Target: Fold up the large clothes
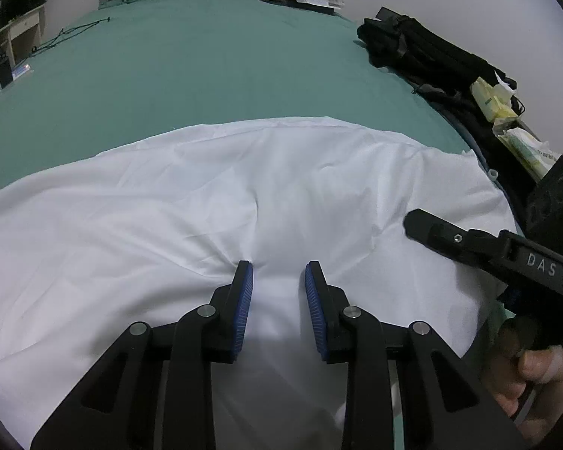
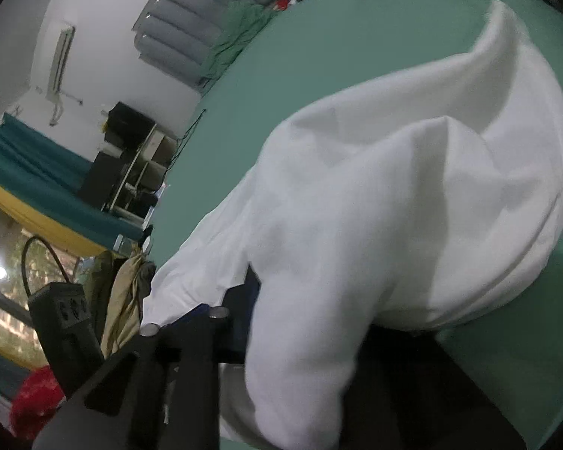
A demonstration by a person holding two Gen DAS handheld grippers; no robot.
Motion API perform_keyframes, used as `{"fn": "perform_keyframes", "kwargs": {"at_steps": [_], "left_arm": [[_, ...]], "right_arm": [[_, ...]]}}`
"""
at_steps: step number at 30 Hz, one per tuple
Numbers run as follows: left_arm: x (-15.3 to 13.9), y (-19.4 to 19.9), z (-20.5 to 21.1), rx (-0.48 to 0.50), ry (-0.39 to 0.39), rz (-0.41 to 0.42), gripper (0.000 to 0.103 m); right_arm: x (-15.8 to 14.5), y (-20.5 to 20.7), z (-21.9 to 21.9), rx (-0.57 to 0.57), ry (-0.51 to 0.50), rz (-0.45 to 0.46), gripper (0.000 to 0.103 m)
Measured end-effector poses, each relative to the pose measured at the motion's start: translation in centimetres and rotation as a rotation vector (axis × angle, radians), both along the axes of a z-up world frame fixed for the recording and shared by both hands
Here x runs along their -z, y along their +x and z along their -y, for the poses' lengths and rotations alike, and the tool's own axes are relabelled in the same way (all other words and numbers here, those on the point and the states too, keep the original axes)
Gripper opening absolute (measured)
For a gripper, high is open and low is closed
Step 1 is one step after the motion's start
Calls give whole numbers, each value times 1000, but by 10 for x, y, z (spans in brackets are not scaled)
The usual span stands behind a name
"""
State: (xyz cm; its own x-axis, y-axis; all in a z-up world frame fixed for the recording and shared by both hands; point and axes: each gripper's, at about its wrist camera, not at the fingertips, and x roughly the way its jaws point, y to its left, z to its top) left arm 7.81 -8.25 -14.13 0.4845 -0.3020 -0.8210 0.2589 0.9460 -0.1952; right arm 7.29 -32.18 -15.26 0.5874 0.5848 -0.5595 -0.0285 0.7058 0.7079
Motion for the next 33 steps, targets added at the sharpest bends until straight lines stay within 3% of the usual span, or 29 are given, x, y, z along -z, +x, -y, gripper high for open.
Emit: {"fn": "perform_keyframes", "kwargs": {"at_steps": [6, 12, 18, 23, 28, 33], "left_arm": [[-5, 0, -7, 6, -34, -22, 31], [-20, 3, -32, 24, -70, -50, 31], [-63, -7, -92, -81, -27, 91, 31], [-80, -17, -147, -209, 46, 145, 31], [-85, -29, -209, -344, 51, 144, 31], [-87, -37, -252, -418, 40, 129, 31]], "right_arm": [[-38, -4, -24, -32, -191, 62, 15], [-73, -6, -64, -56, -444, 83, 15], [-94, -6, -100, -84, -656, 100, 15], [-99, -6, -142, -129, -818, 108, 15], [-99, -4, -185, -188, -917, 112, 17], [-94, -5, -220, -238, -938, 107, 24]]}}
